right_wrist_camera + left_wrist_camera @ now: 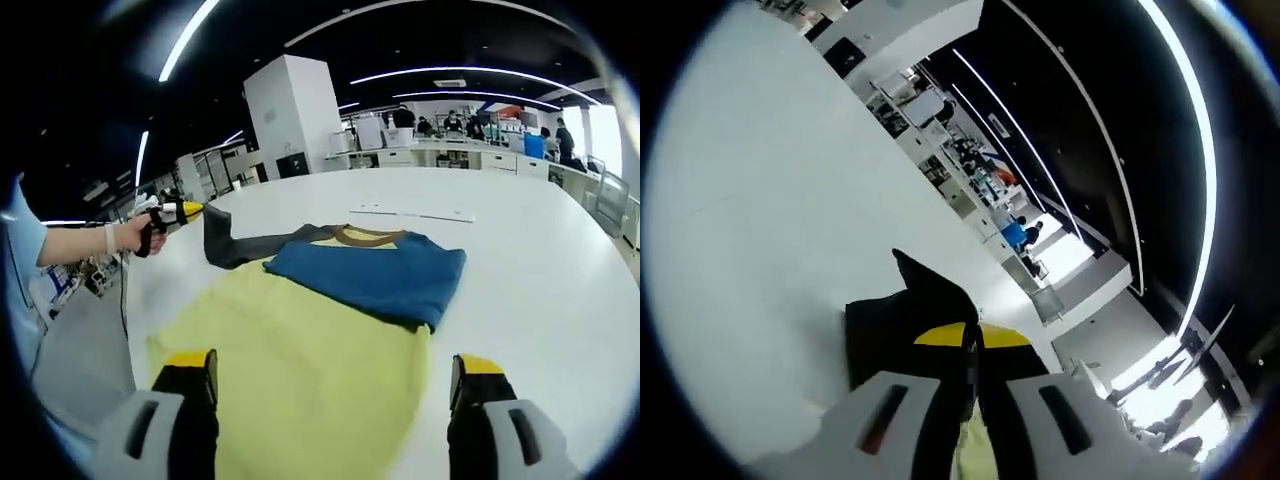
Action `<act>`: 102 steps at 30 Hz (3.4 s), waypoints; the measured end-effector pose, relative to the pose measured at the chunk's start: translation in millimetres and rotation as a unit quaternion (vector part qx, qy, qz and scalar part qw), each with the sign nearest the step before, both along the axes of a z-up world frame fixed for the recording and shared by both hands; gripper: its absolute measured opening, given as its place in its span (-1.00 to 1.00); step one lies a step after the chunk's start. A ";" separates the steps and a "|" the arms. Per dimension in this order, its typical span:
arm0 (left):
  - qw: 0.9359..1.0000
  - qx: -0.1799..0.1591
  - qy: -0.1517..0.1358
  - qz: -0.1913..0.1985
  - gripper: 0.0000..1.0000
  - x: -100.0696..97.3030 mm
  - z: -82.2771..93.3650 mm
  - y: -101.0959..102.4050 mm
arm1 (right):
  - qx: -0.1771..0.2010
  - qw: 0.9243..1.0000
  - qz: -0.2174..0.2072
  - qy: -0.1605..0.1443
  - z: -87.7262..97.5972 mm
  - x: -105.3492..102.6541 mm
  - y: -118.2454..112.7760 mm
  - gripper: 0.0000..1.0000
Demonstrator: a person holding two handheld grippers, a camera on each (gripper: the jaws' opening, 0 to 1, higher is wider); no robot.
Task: Fold the garment on the visible template until the final outline fits inside the template.
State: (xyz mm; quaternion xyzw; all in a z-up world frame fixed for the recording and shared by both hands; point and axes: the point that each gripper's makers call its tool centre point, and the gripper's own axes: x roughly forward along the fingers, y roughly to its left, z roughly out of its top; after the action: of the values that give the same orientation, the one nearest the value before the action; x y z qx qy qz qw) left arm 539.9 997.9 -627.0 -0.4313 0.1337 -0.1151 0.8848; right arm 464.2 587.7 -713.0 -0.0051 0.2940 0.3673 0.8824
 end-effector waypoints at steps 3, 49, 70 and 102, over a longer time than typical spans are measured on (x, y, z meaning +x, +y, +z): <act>0.999 0.017 -0.001 -0.029 -1.00 13.9 5.3 -30.5 | 0.002 1.000 -0.001 0.001 -2.3 -1.7 -1.8 0.90; 0.947 0.012 0.034 -0.318 -1.00 45.0 -38.7 -373.8 | 0.035 0.997 -0.067 0.029 -26.3 -17.0 -46.5 0.76; 0.932 0.080 0.017 -0.353 -0.17 20.6 -75.1 -387.8 | 0.038 0.997 -0.062 0.030 -23.8 -14.3 -38.0 0.76; 0.895 0.367 0.031 -0.253 -0.70 112.6 -80.2 -144.8 | 0.051 0.998 -0.036 0.004 -9.6 29.4 -3.0 0.58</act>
State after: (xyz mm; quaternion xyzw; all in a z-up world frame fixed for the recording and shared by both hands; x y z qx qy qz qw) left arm 652.5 853.1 -707.2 -0.0310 0.2979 -0.2644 0.9167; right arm 493.6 584.7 -722.6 0.0514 0.2782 0.3501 0.8930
